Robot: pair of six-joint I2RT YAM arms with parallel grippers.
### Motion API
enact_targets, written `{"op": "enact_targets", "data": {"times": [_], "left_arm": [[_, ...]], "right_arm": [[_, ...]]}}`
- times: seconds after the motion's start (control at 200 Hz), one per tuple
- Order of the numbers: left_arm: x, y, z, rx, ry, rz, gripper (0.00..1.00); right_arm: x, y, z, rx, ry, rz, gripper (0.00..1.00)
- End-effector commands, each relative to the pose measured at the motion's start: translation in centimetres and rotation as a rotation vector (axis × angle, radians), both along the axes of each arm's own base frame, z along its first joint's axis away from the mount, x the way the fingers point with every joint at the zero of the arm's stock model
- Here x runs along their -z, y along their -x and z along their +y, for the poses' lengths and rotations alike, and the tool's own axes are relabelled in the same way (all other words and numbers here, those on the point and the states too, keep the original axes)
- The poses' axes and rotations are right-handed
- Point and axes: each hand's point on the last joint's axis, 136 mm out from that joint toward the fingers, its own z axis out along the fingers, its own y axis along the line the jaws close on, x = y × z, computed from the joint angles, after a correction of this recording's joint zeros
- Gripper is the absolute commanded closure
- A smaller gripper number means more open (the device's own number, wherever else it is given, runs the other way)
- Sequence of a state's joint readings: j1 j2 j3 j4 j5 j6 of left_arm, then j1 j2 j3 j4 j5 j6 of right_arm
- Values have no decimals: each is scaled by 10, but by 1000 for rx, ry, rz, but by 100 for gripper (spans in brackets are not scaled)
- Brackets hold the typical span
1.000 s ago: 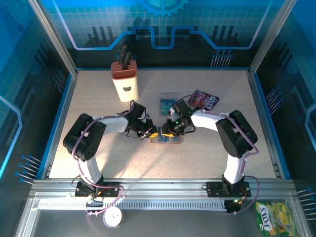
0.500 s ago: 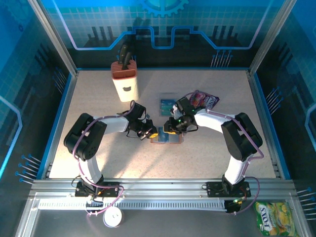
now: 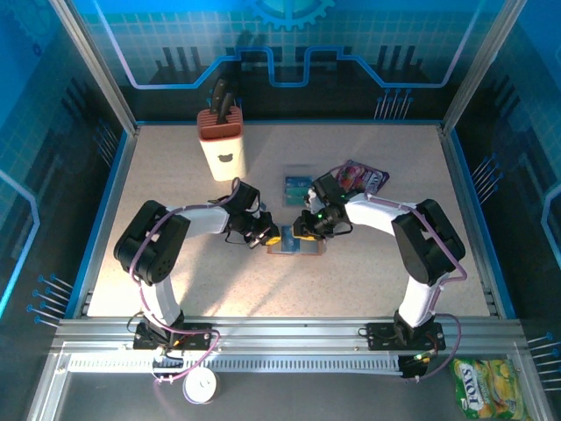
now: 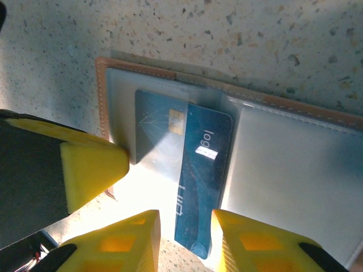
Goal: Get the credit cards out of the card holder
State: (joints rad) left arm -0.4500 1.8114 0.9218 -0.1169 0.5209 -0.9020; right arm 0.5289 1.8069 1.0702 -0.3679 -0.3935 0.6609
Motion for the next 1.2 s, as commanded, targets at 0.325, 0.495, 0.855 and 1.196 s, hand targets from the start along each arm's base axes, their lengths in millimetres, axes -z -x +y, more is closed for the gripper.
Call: {"op": "enact_targets", "data": {"times": [0.325,0.495,0.855,1.196], "left_arm": [[8,7,2,27,-39,29,95],[9,7,2,28,-41,32,98],[10,8,2,28,-42,35,98],[13,9,3,29,-50,43,98]], "right_arm": [[16,5,3,5,-42,52,70],[13,4,8,10,-76,55,71],[18,6,8,14,-77,63,72],[21,6,8,21,-86,73,74]]}}
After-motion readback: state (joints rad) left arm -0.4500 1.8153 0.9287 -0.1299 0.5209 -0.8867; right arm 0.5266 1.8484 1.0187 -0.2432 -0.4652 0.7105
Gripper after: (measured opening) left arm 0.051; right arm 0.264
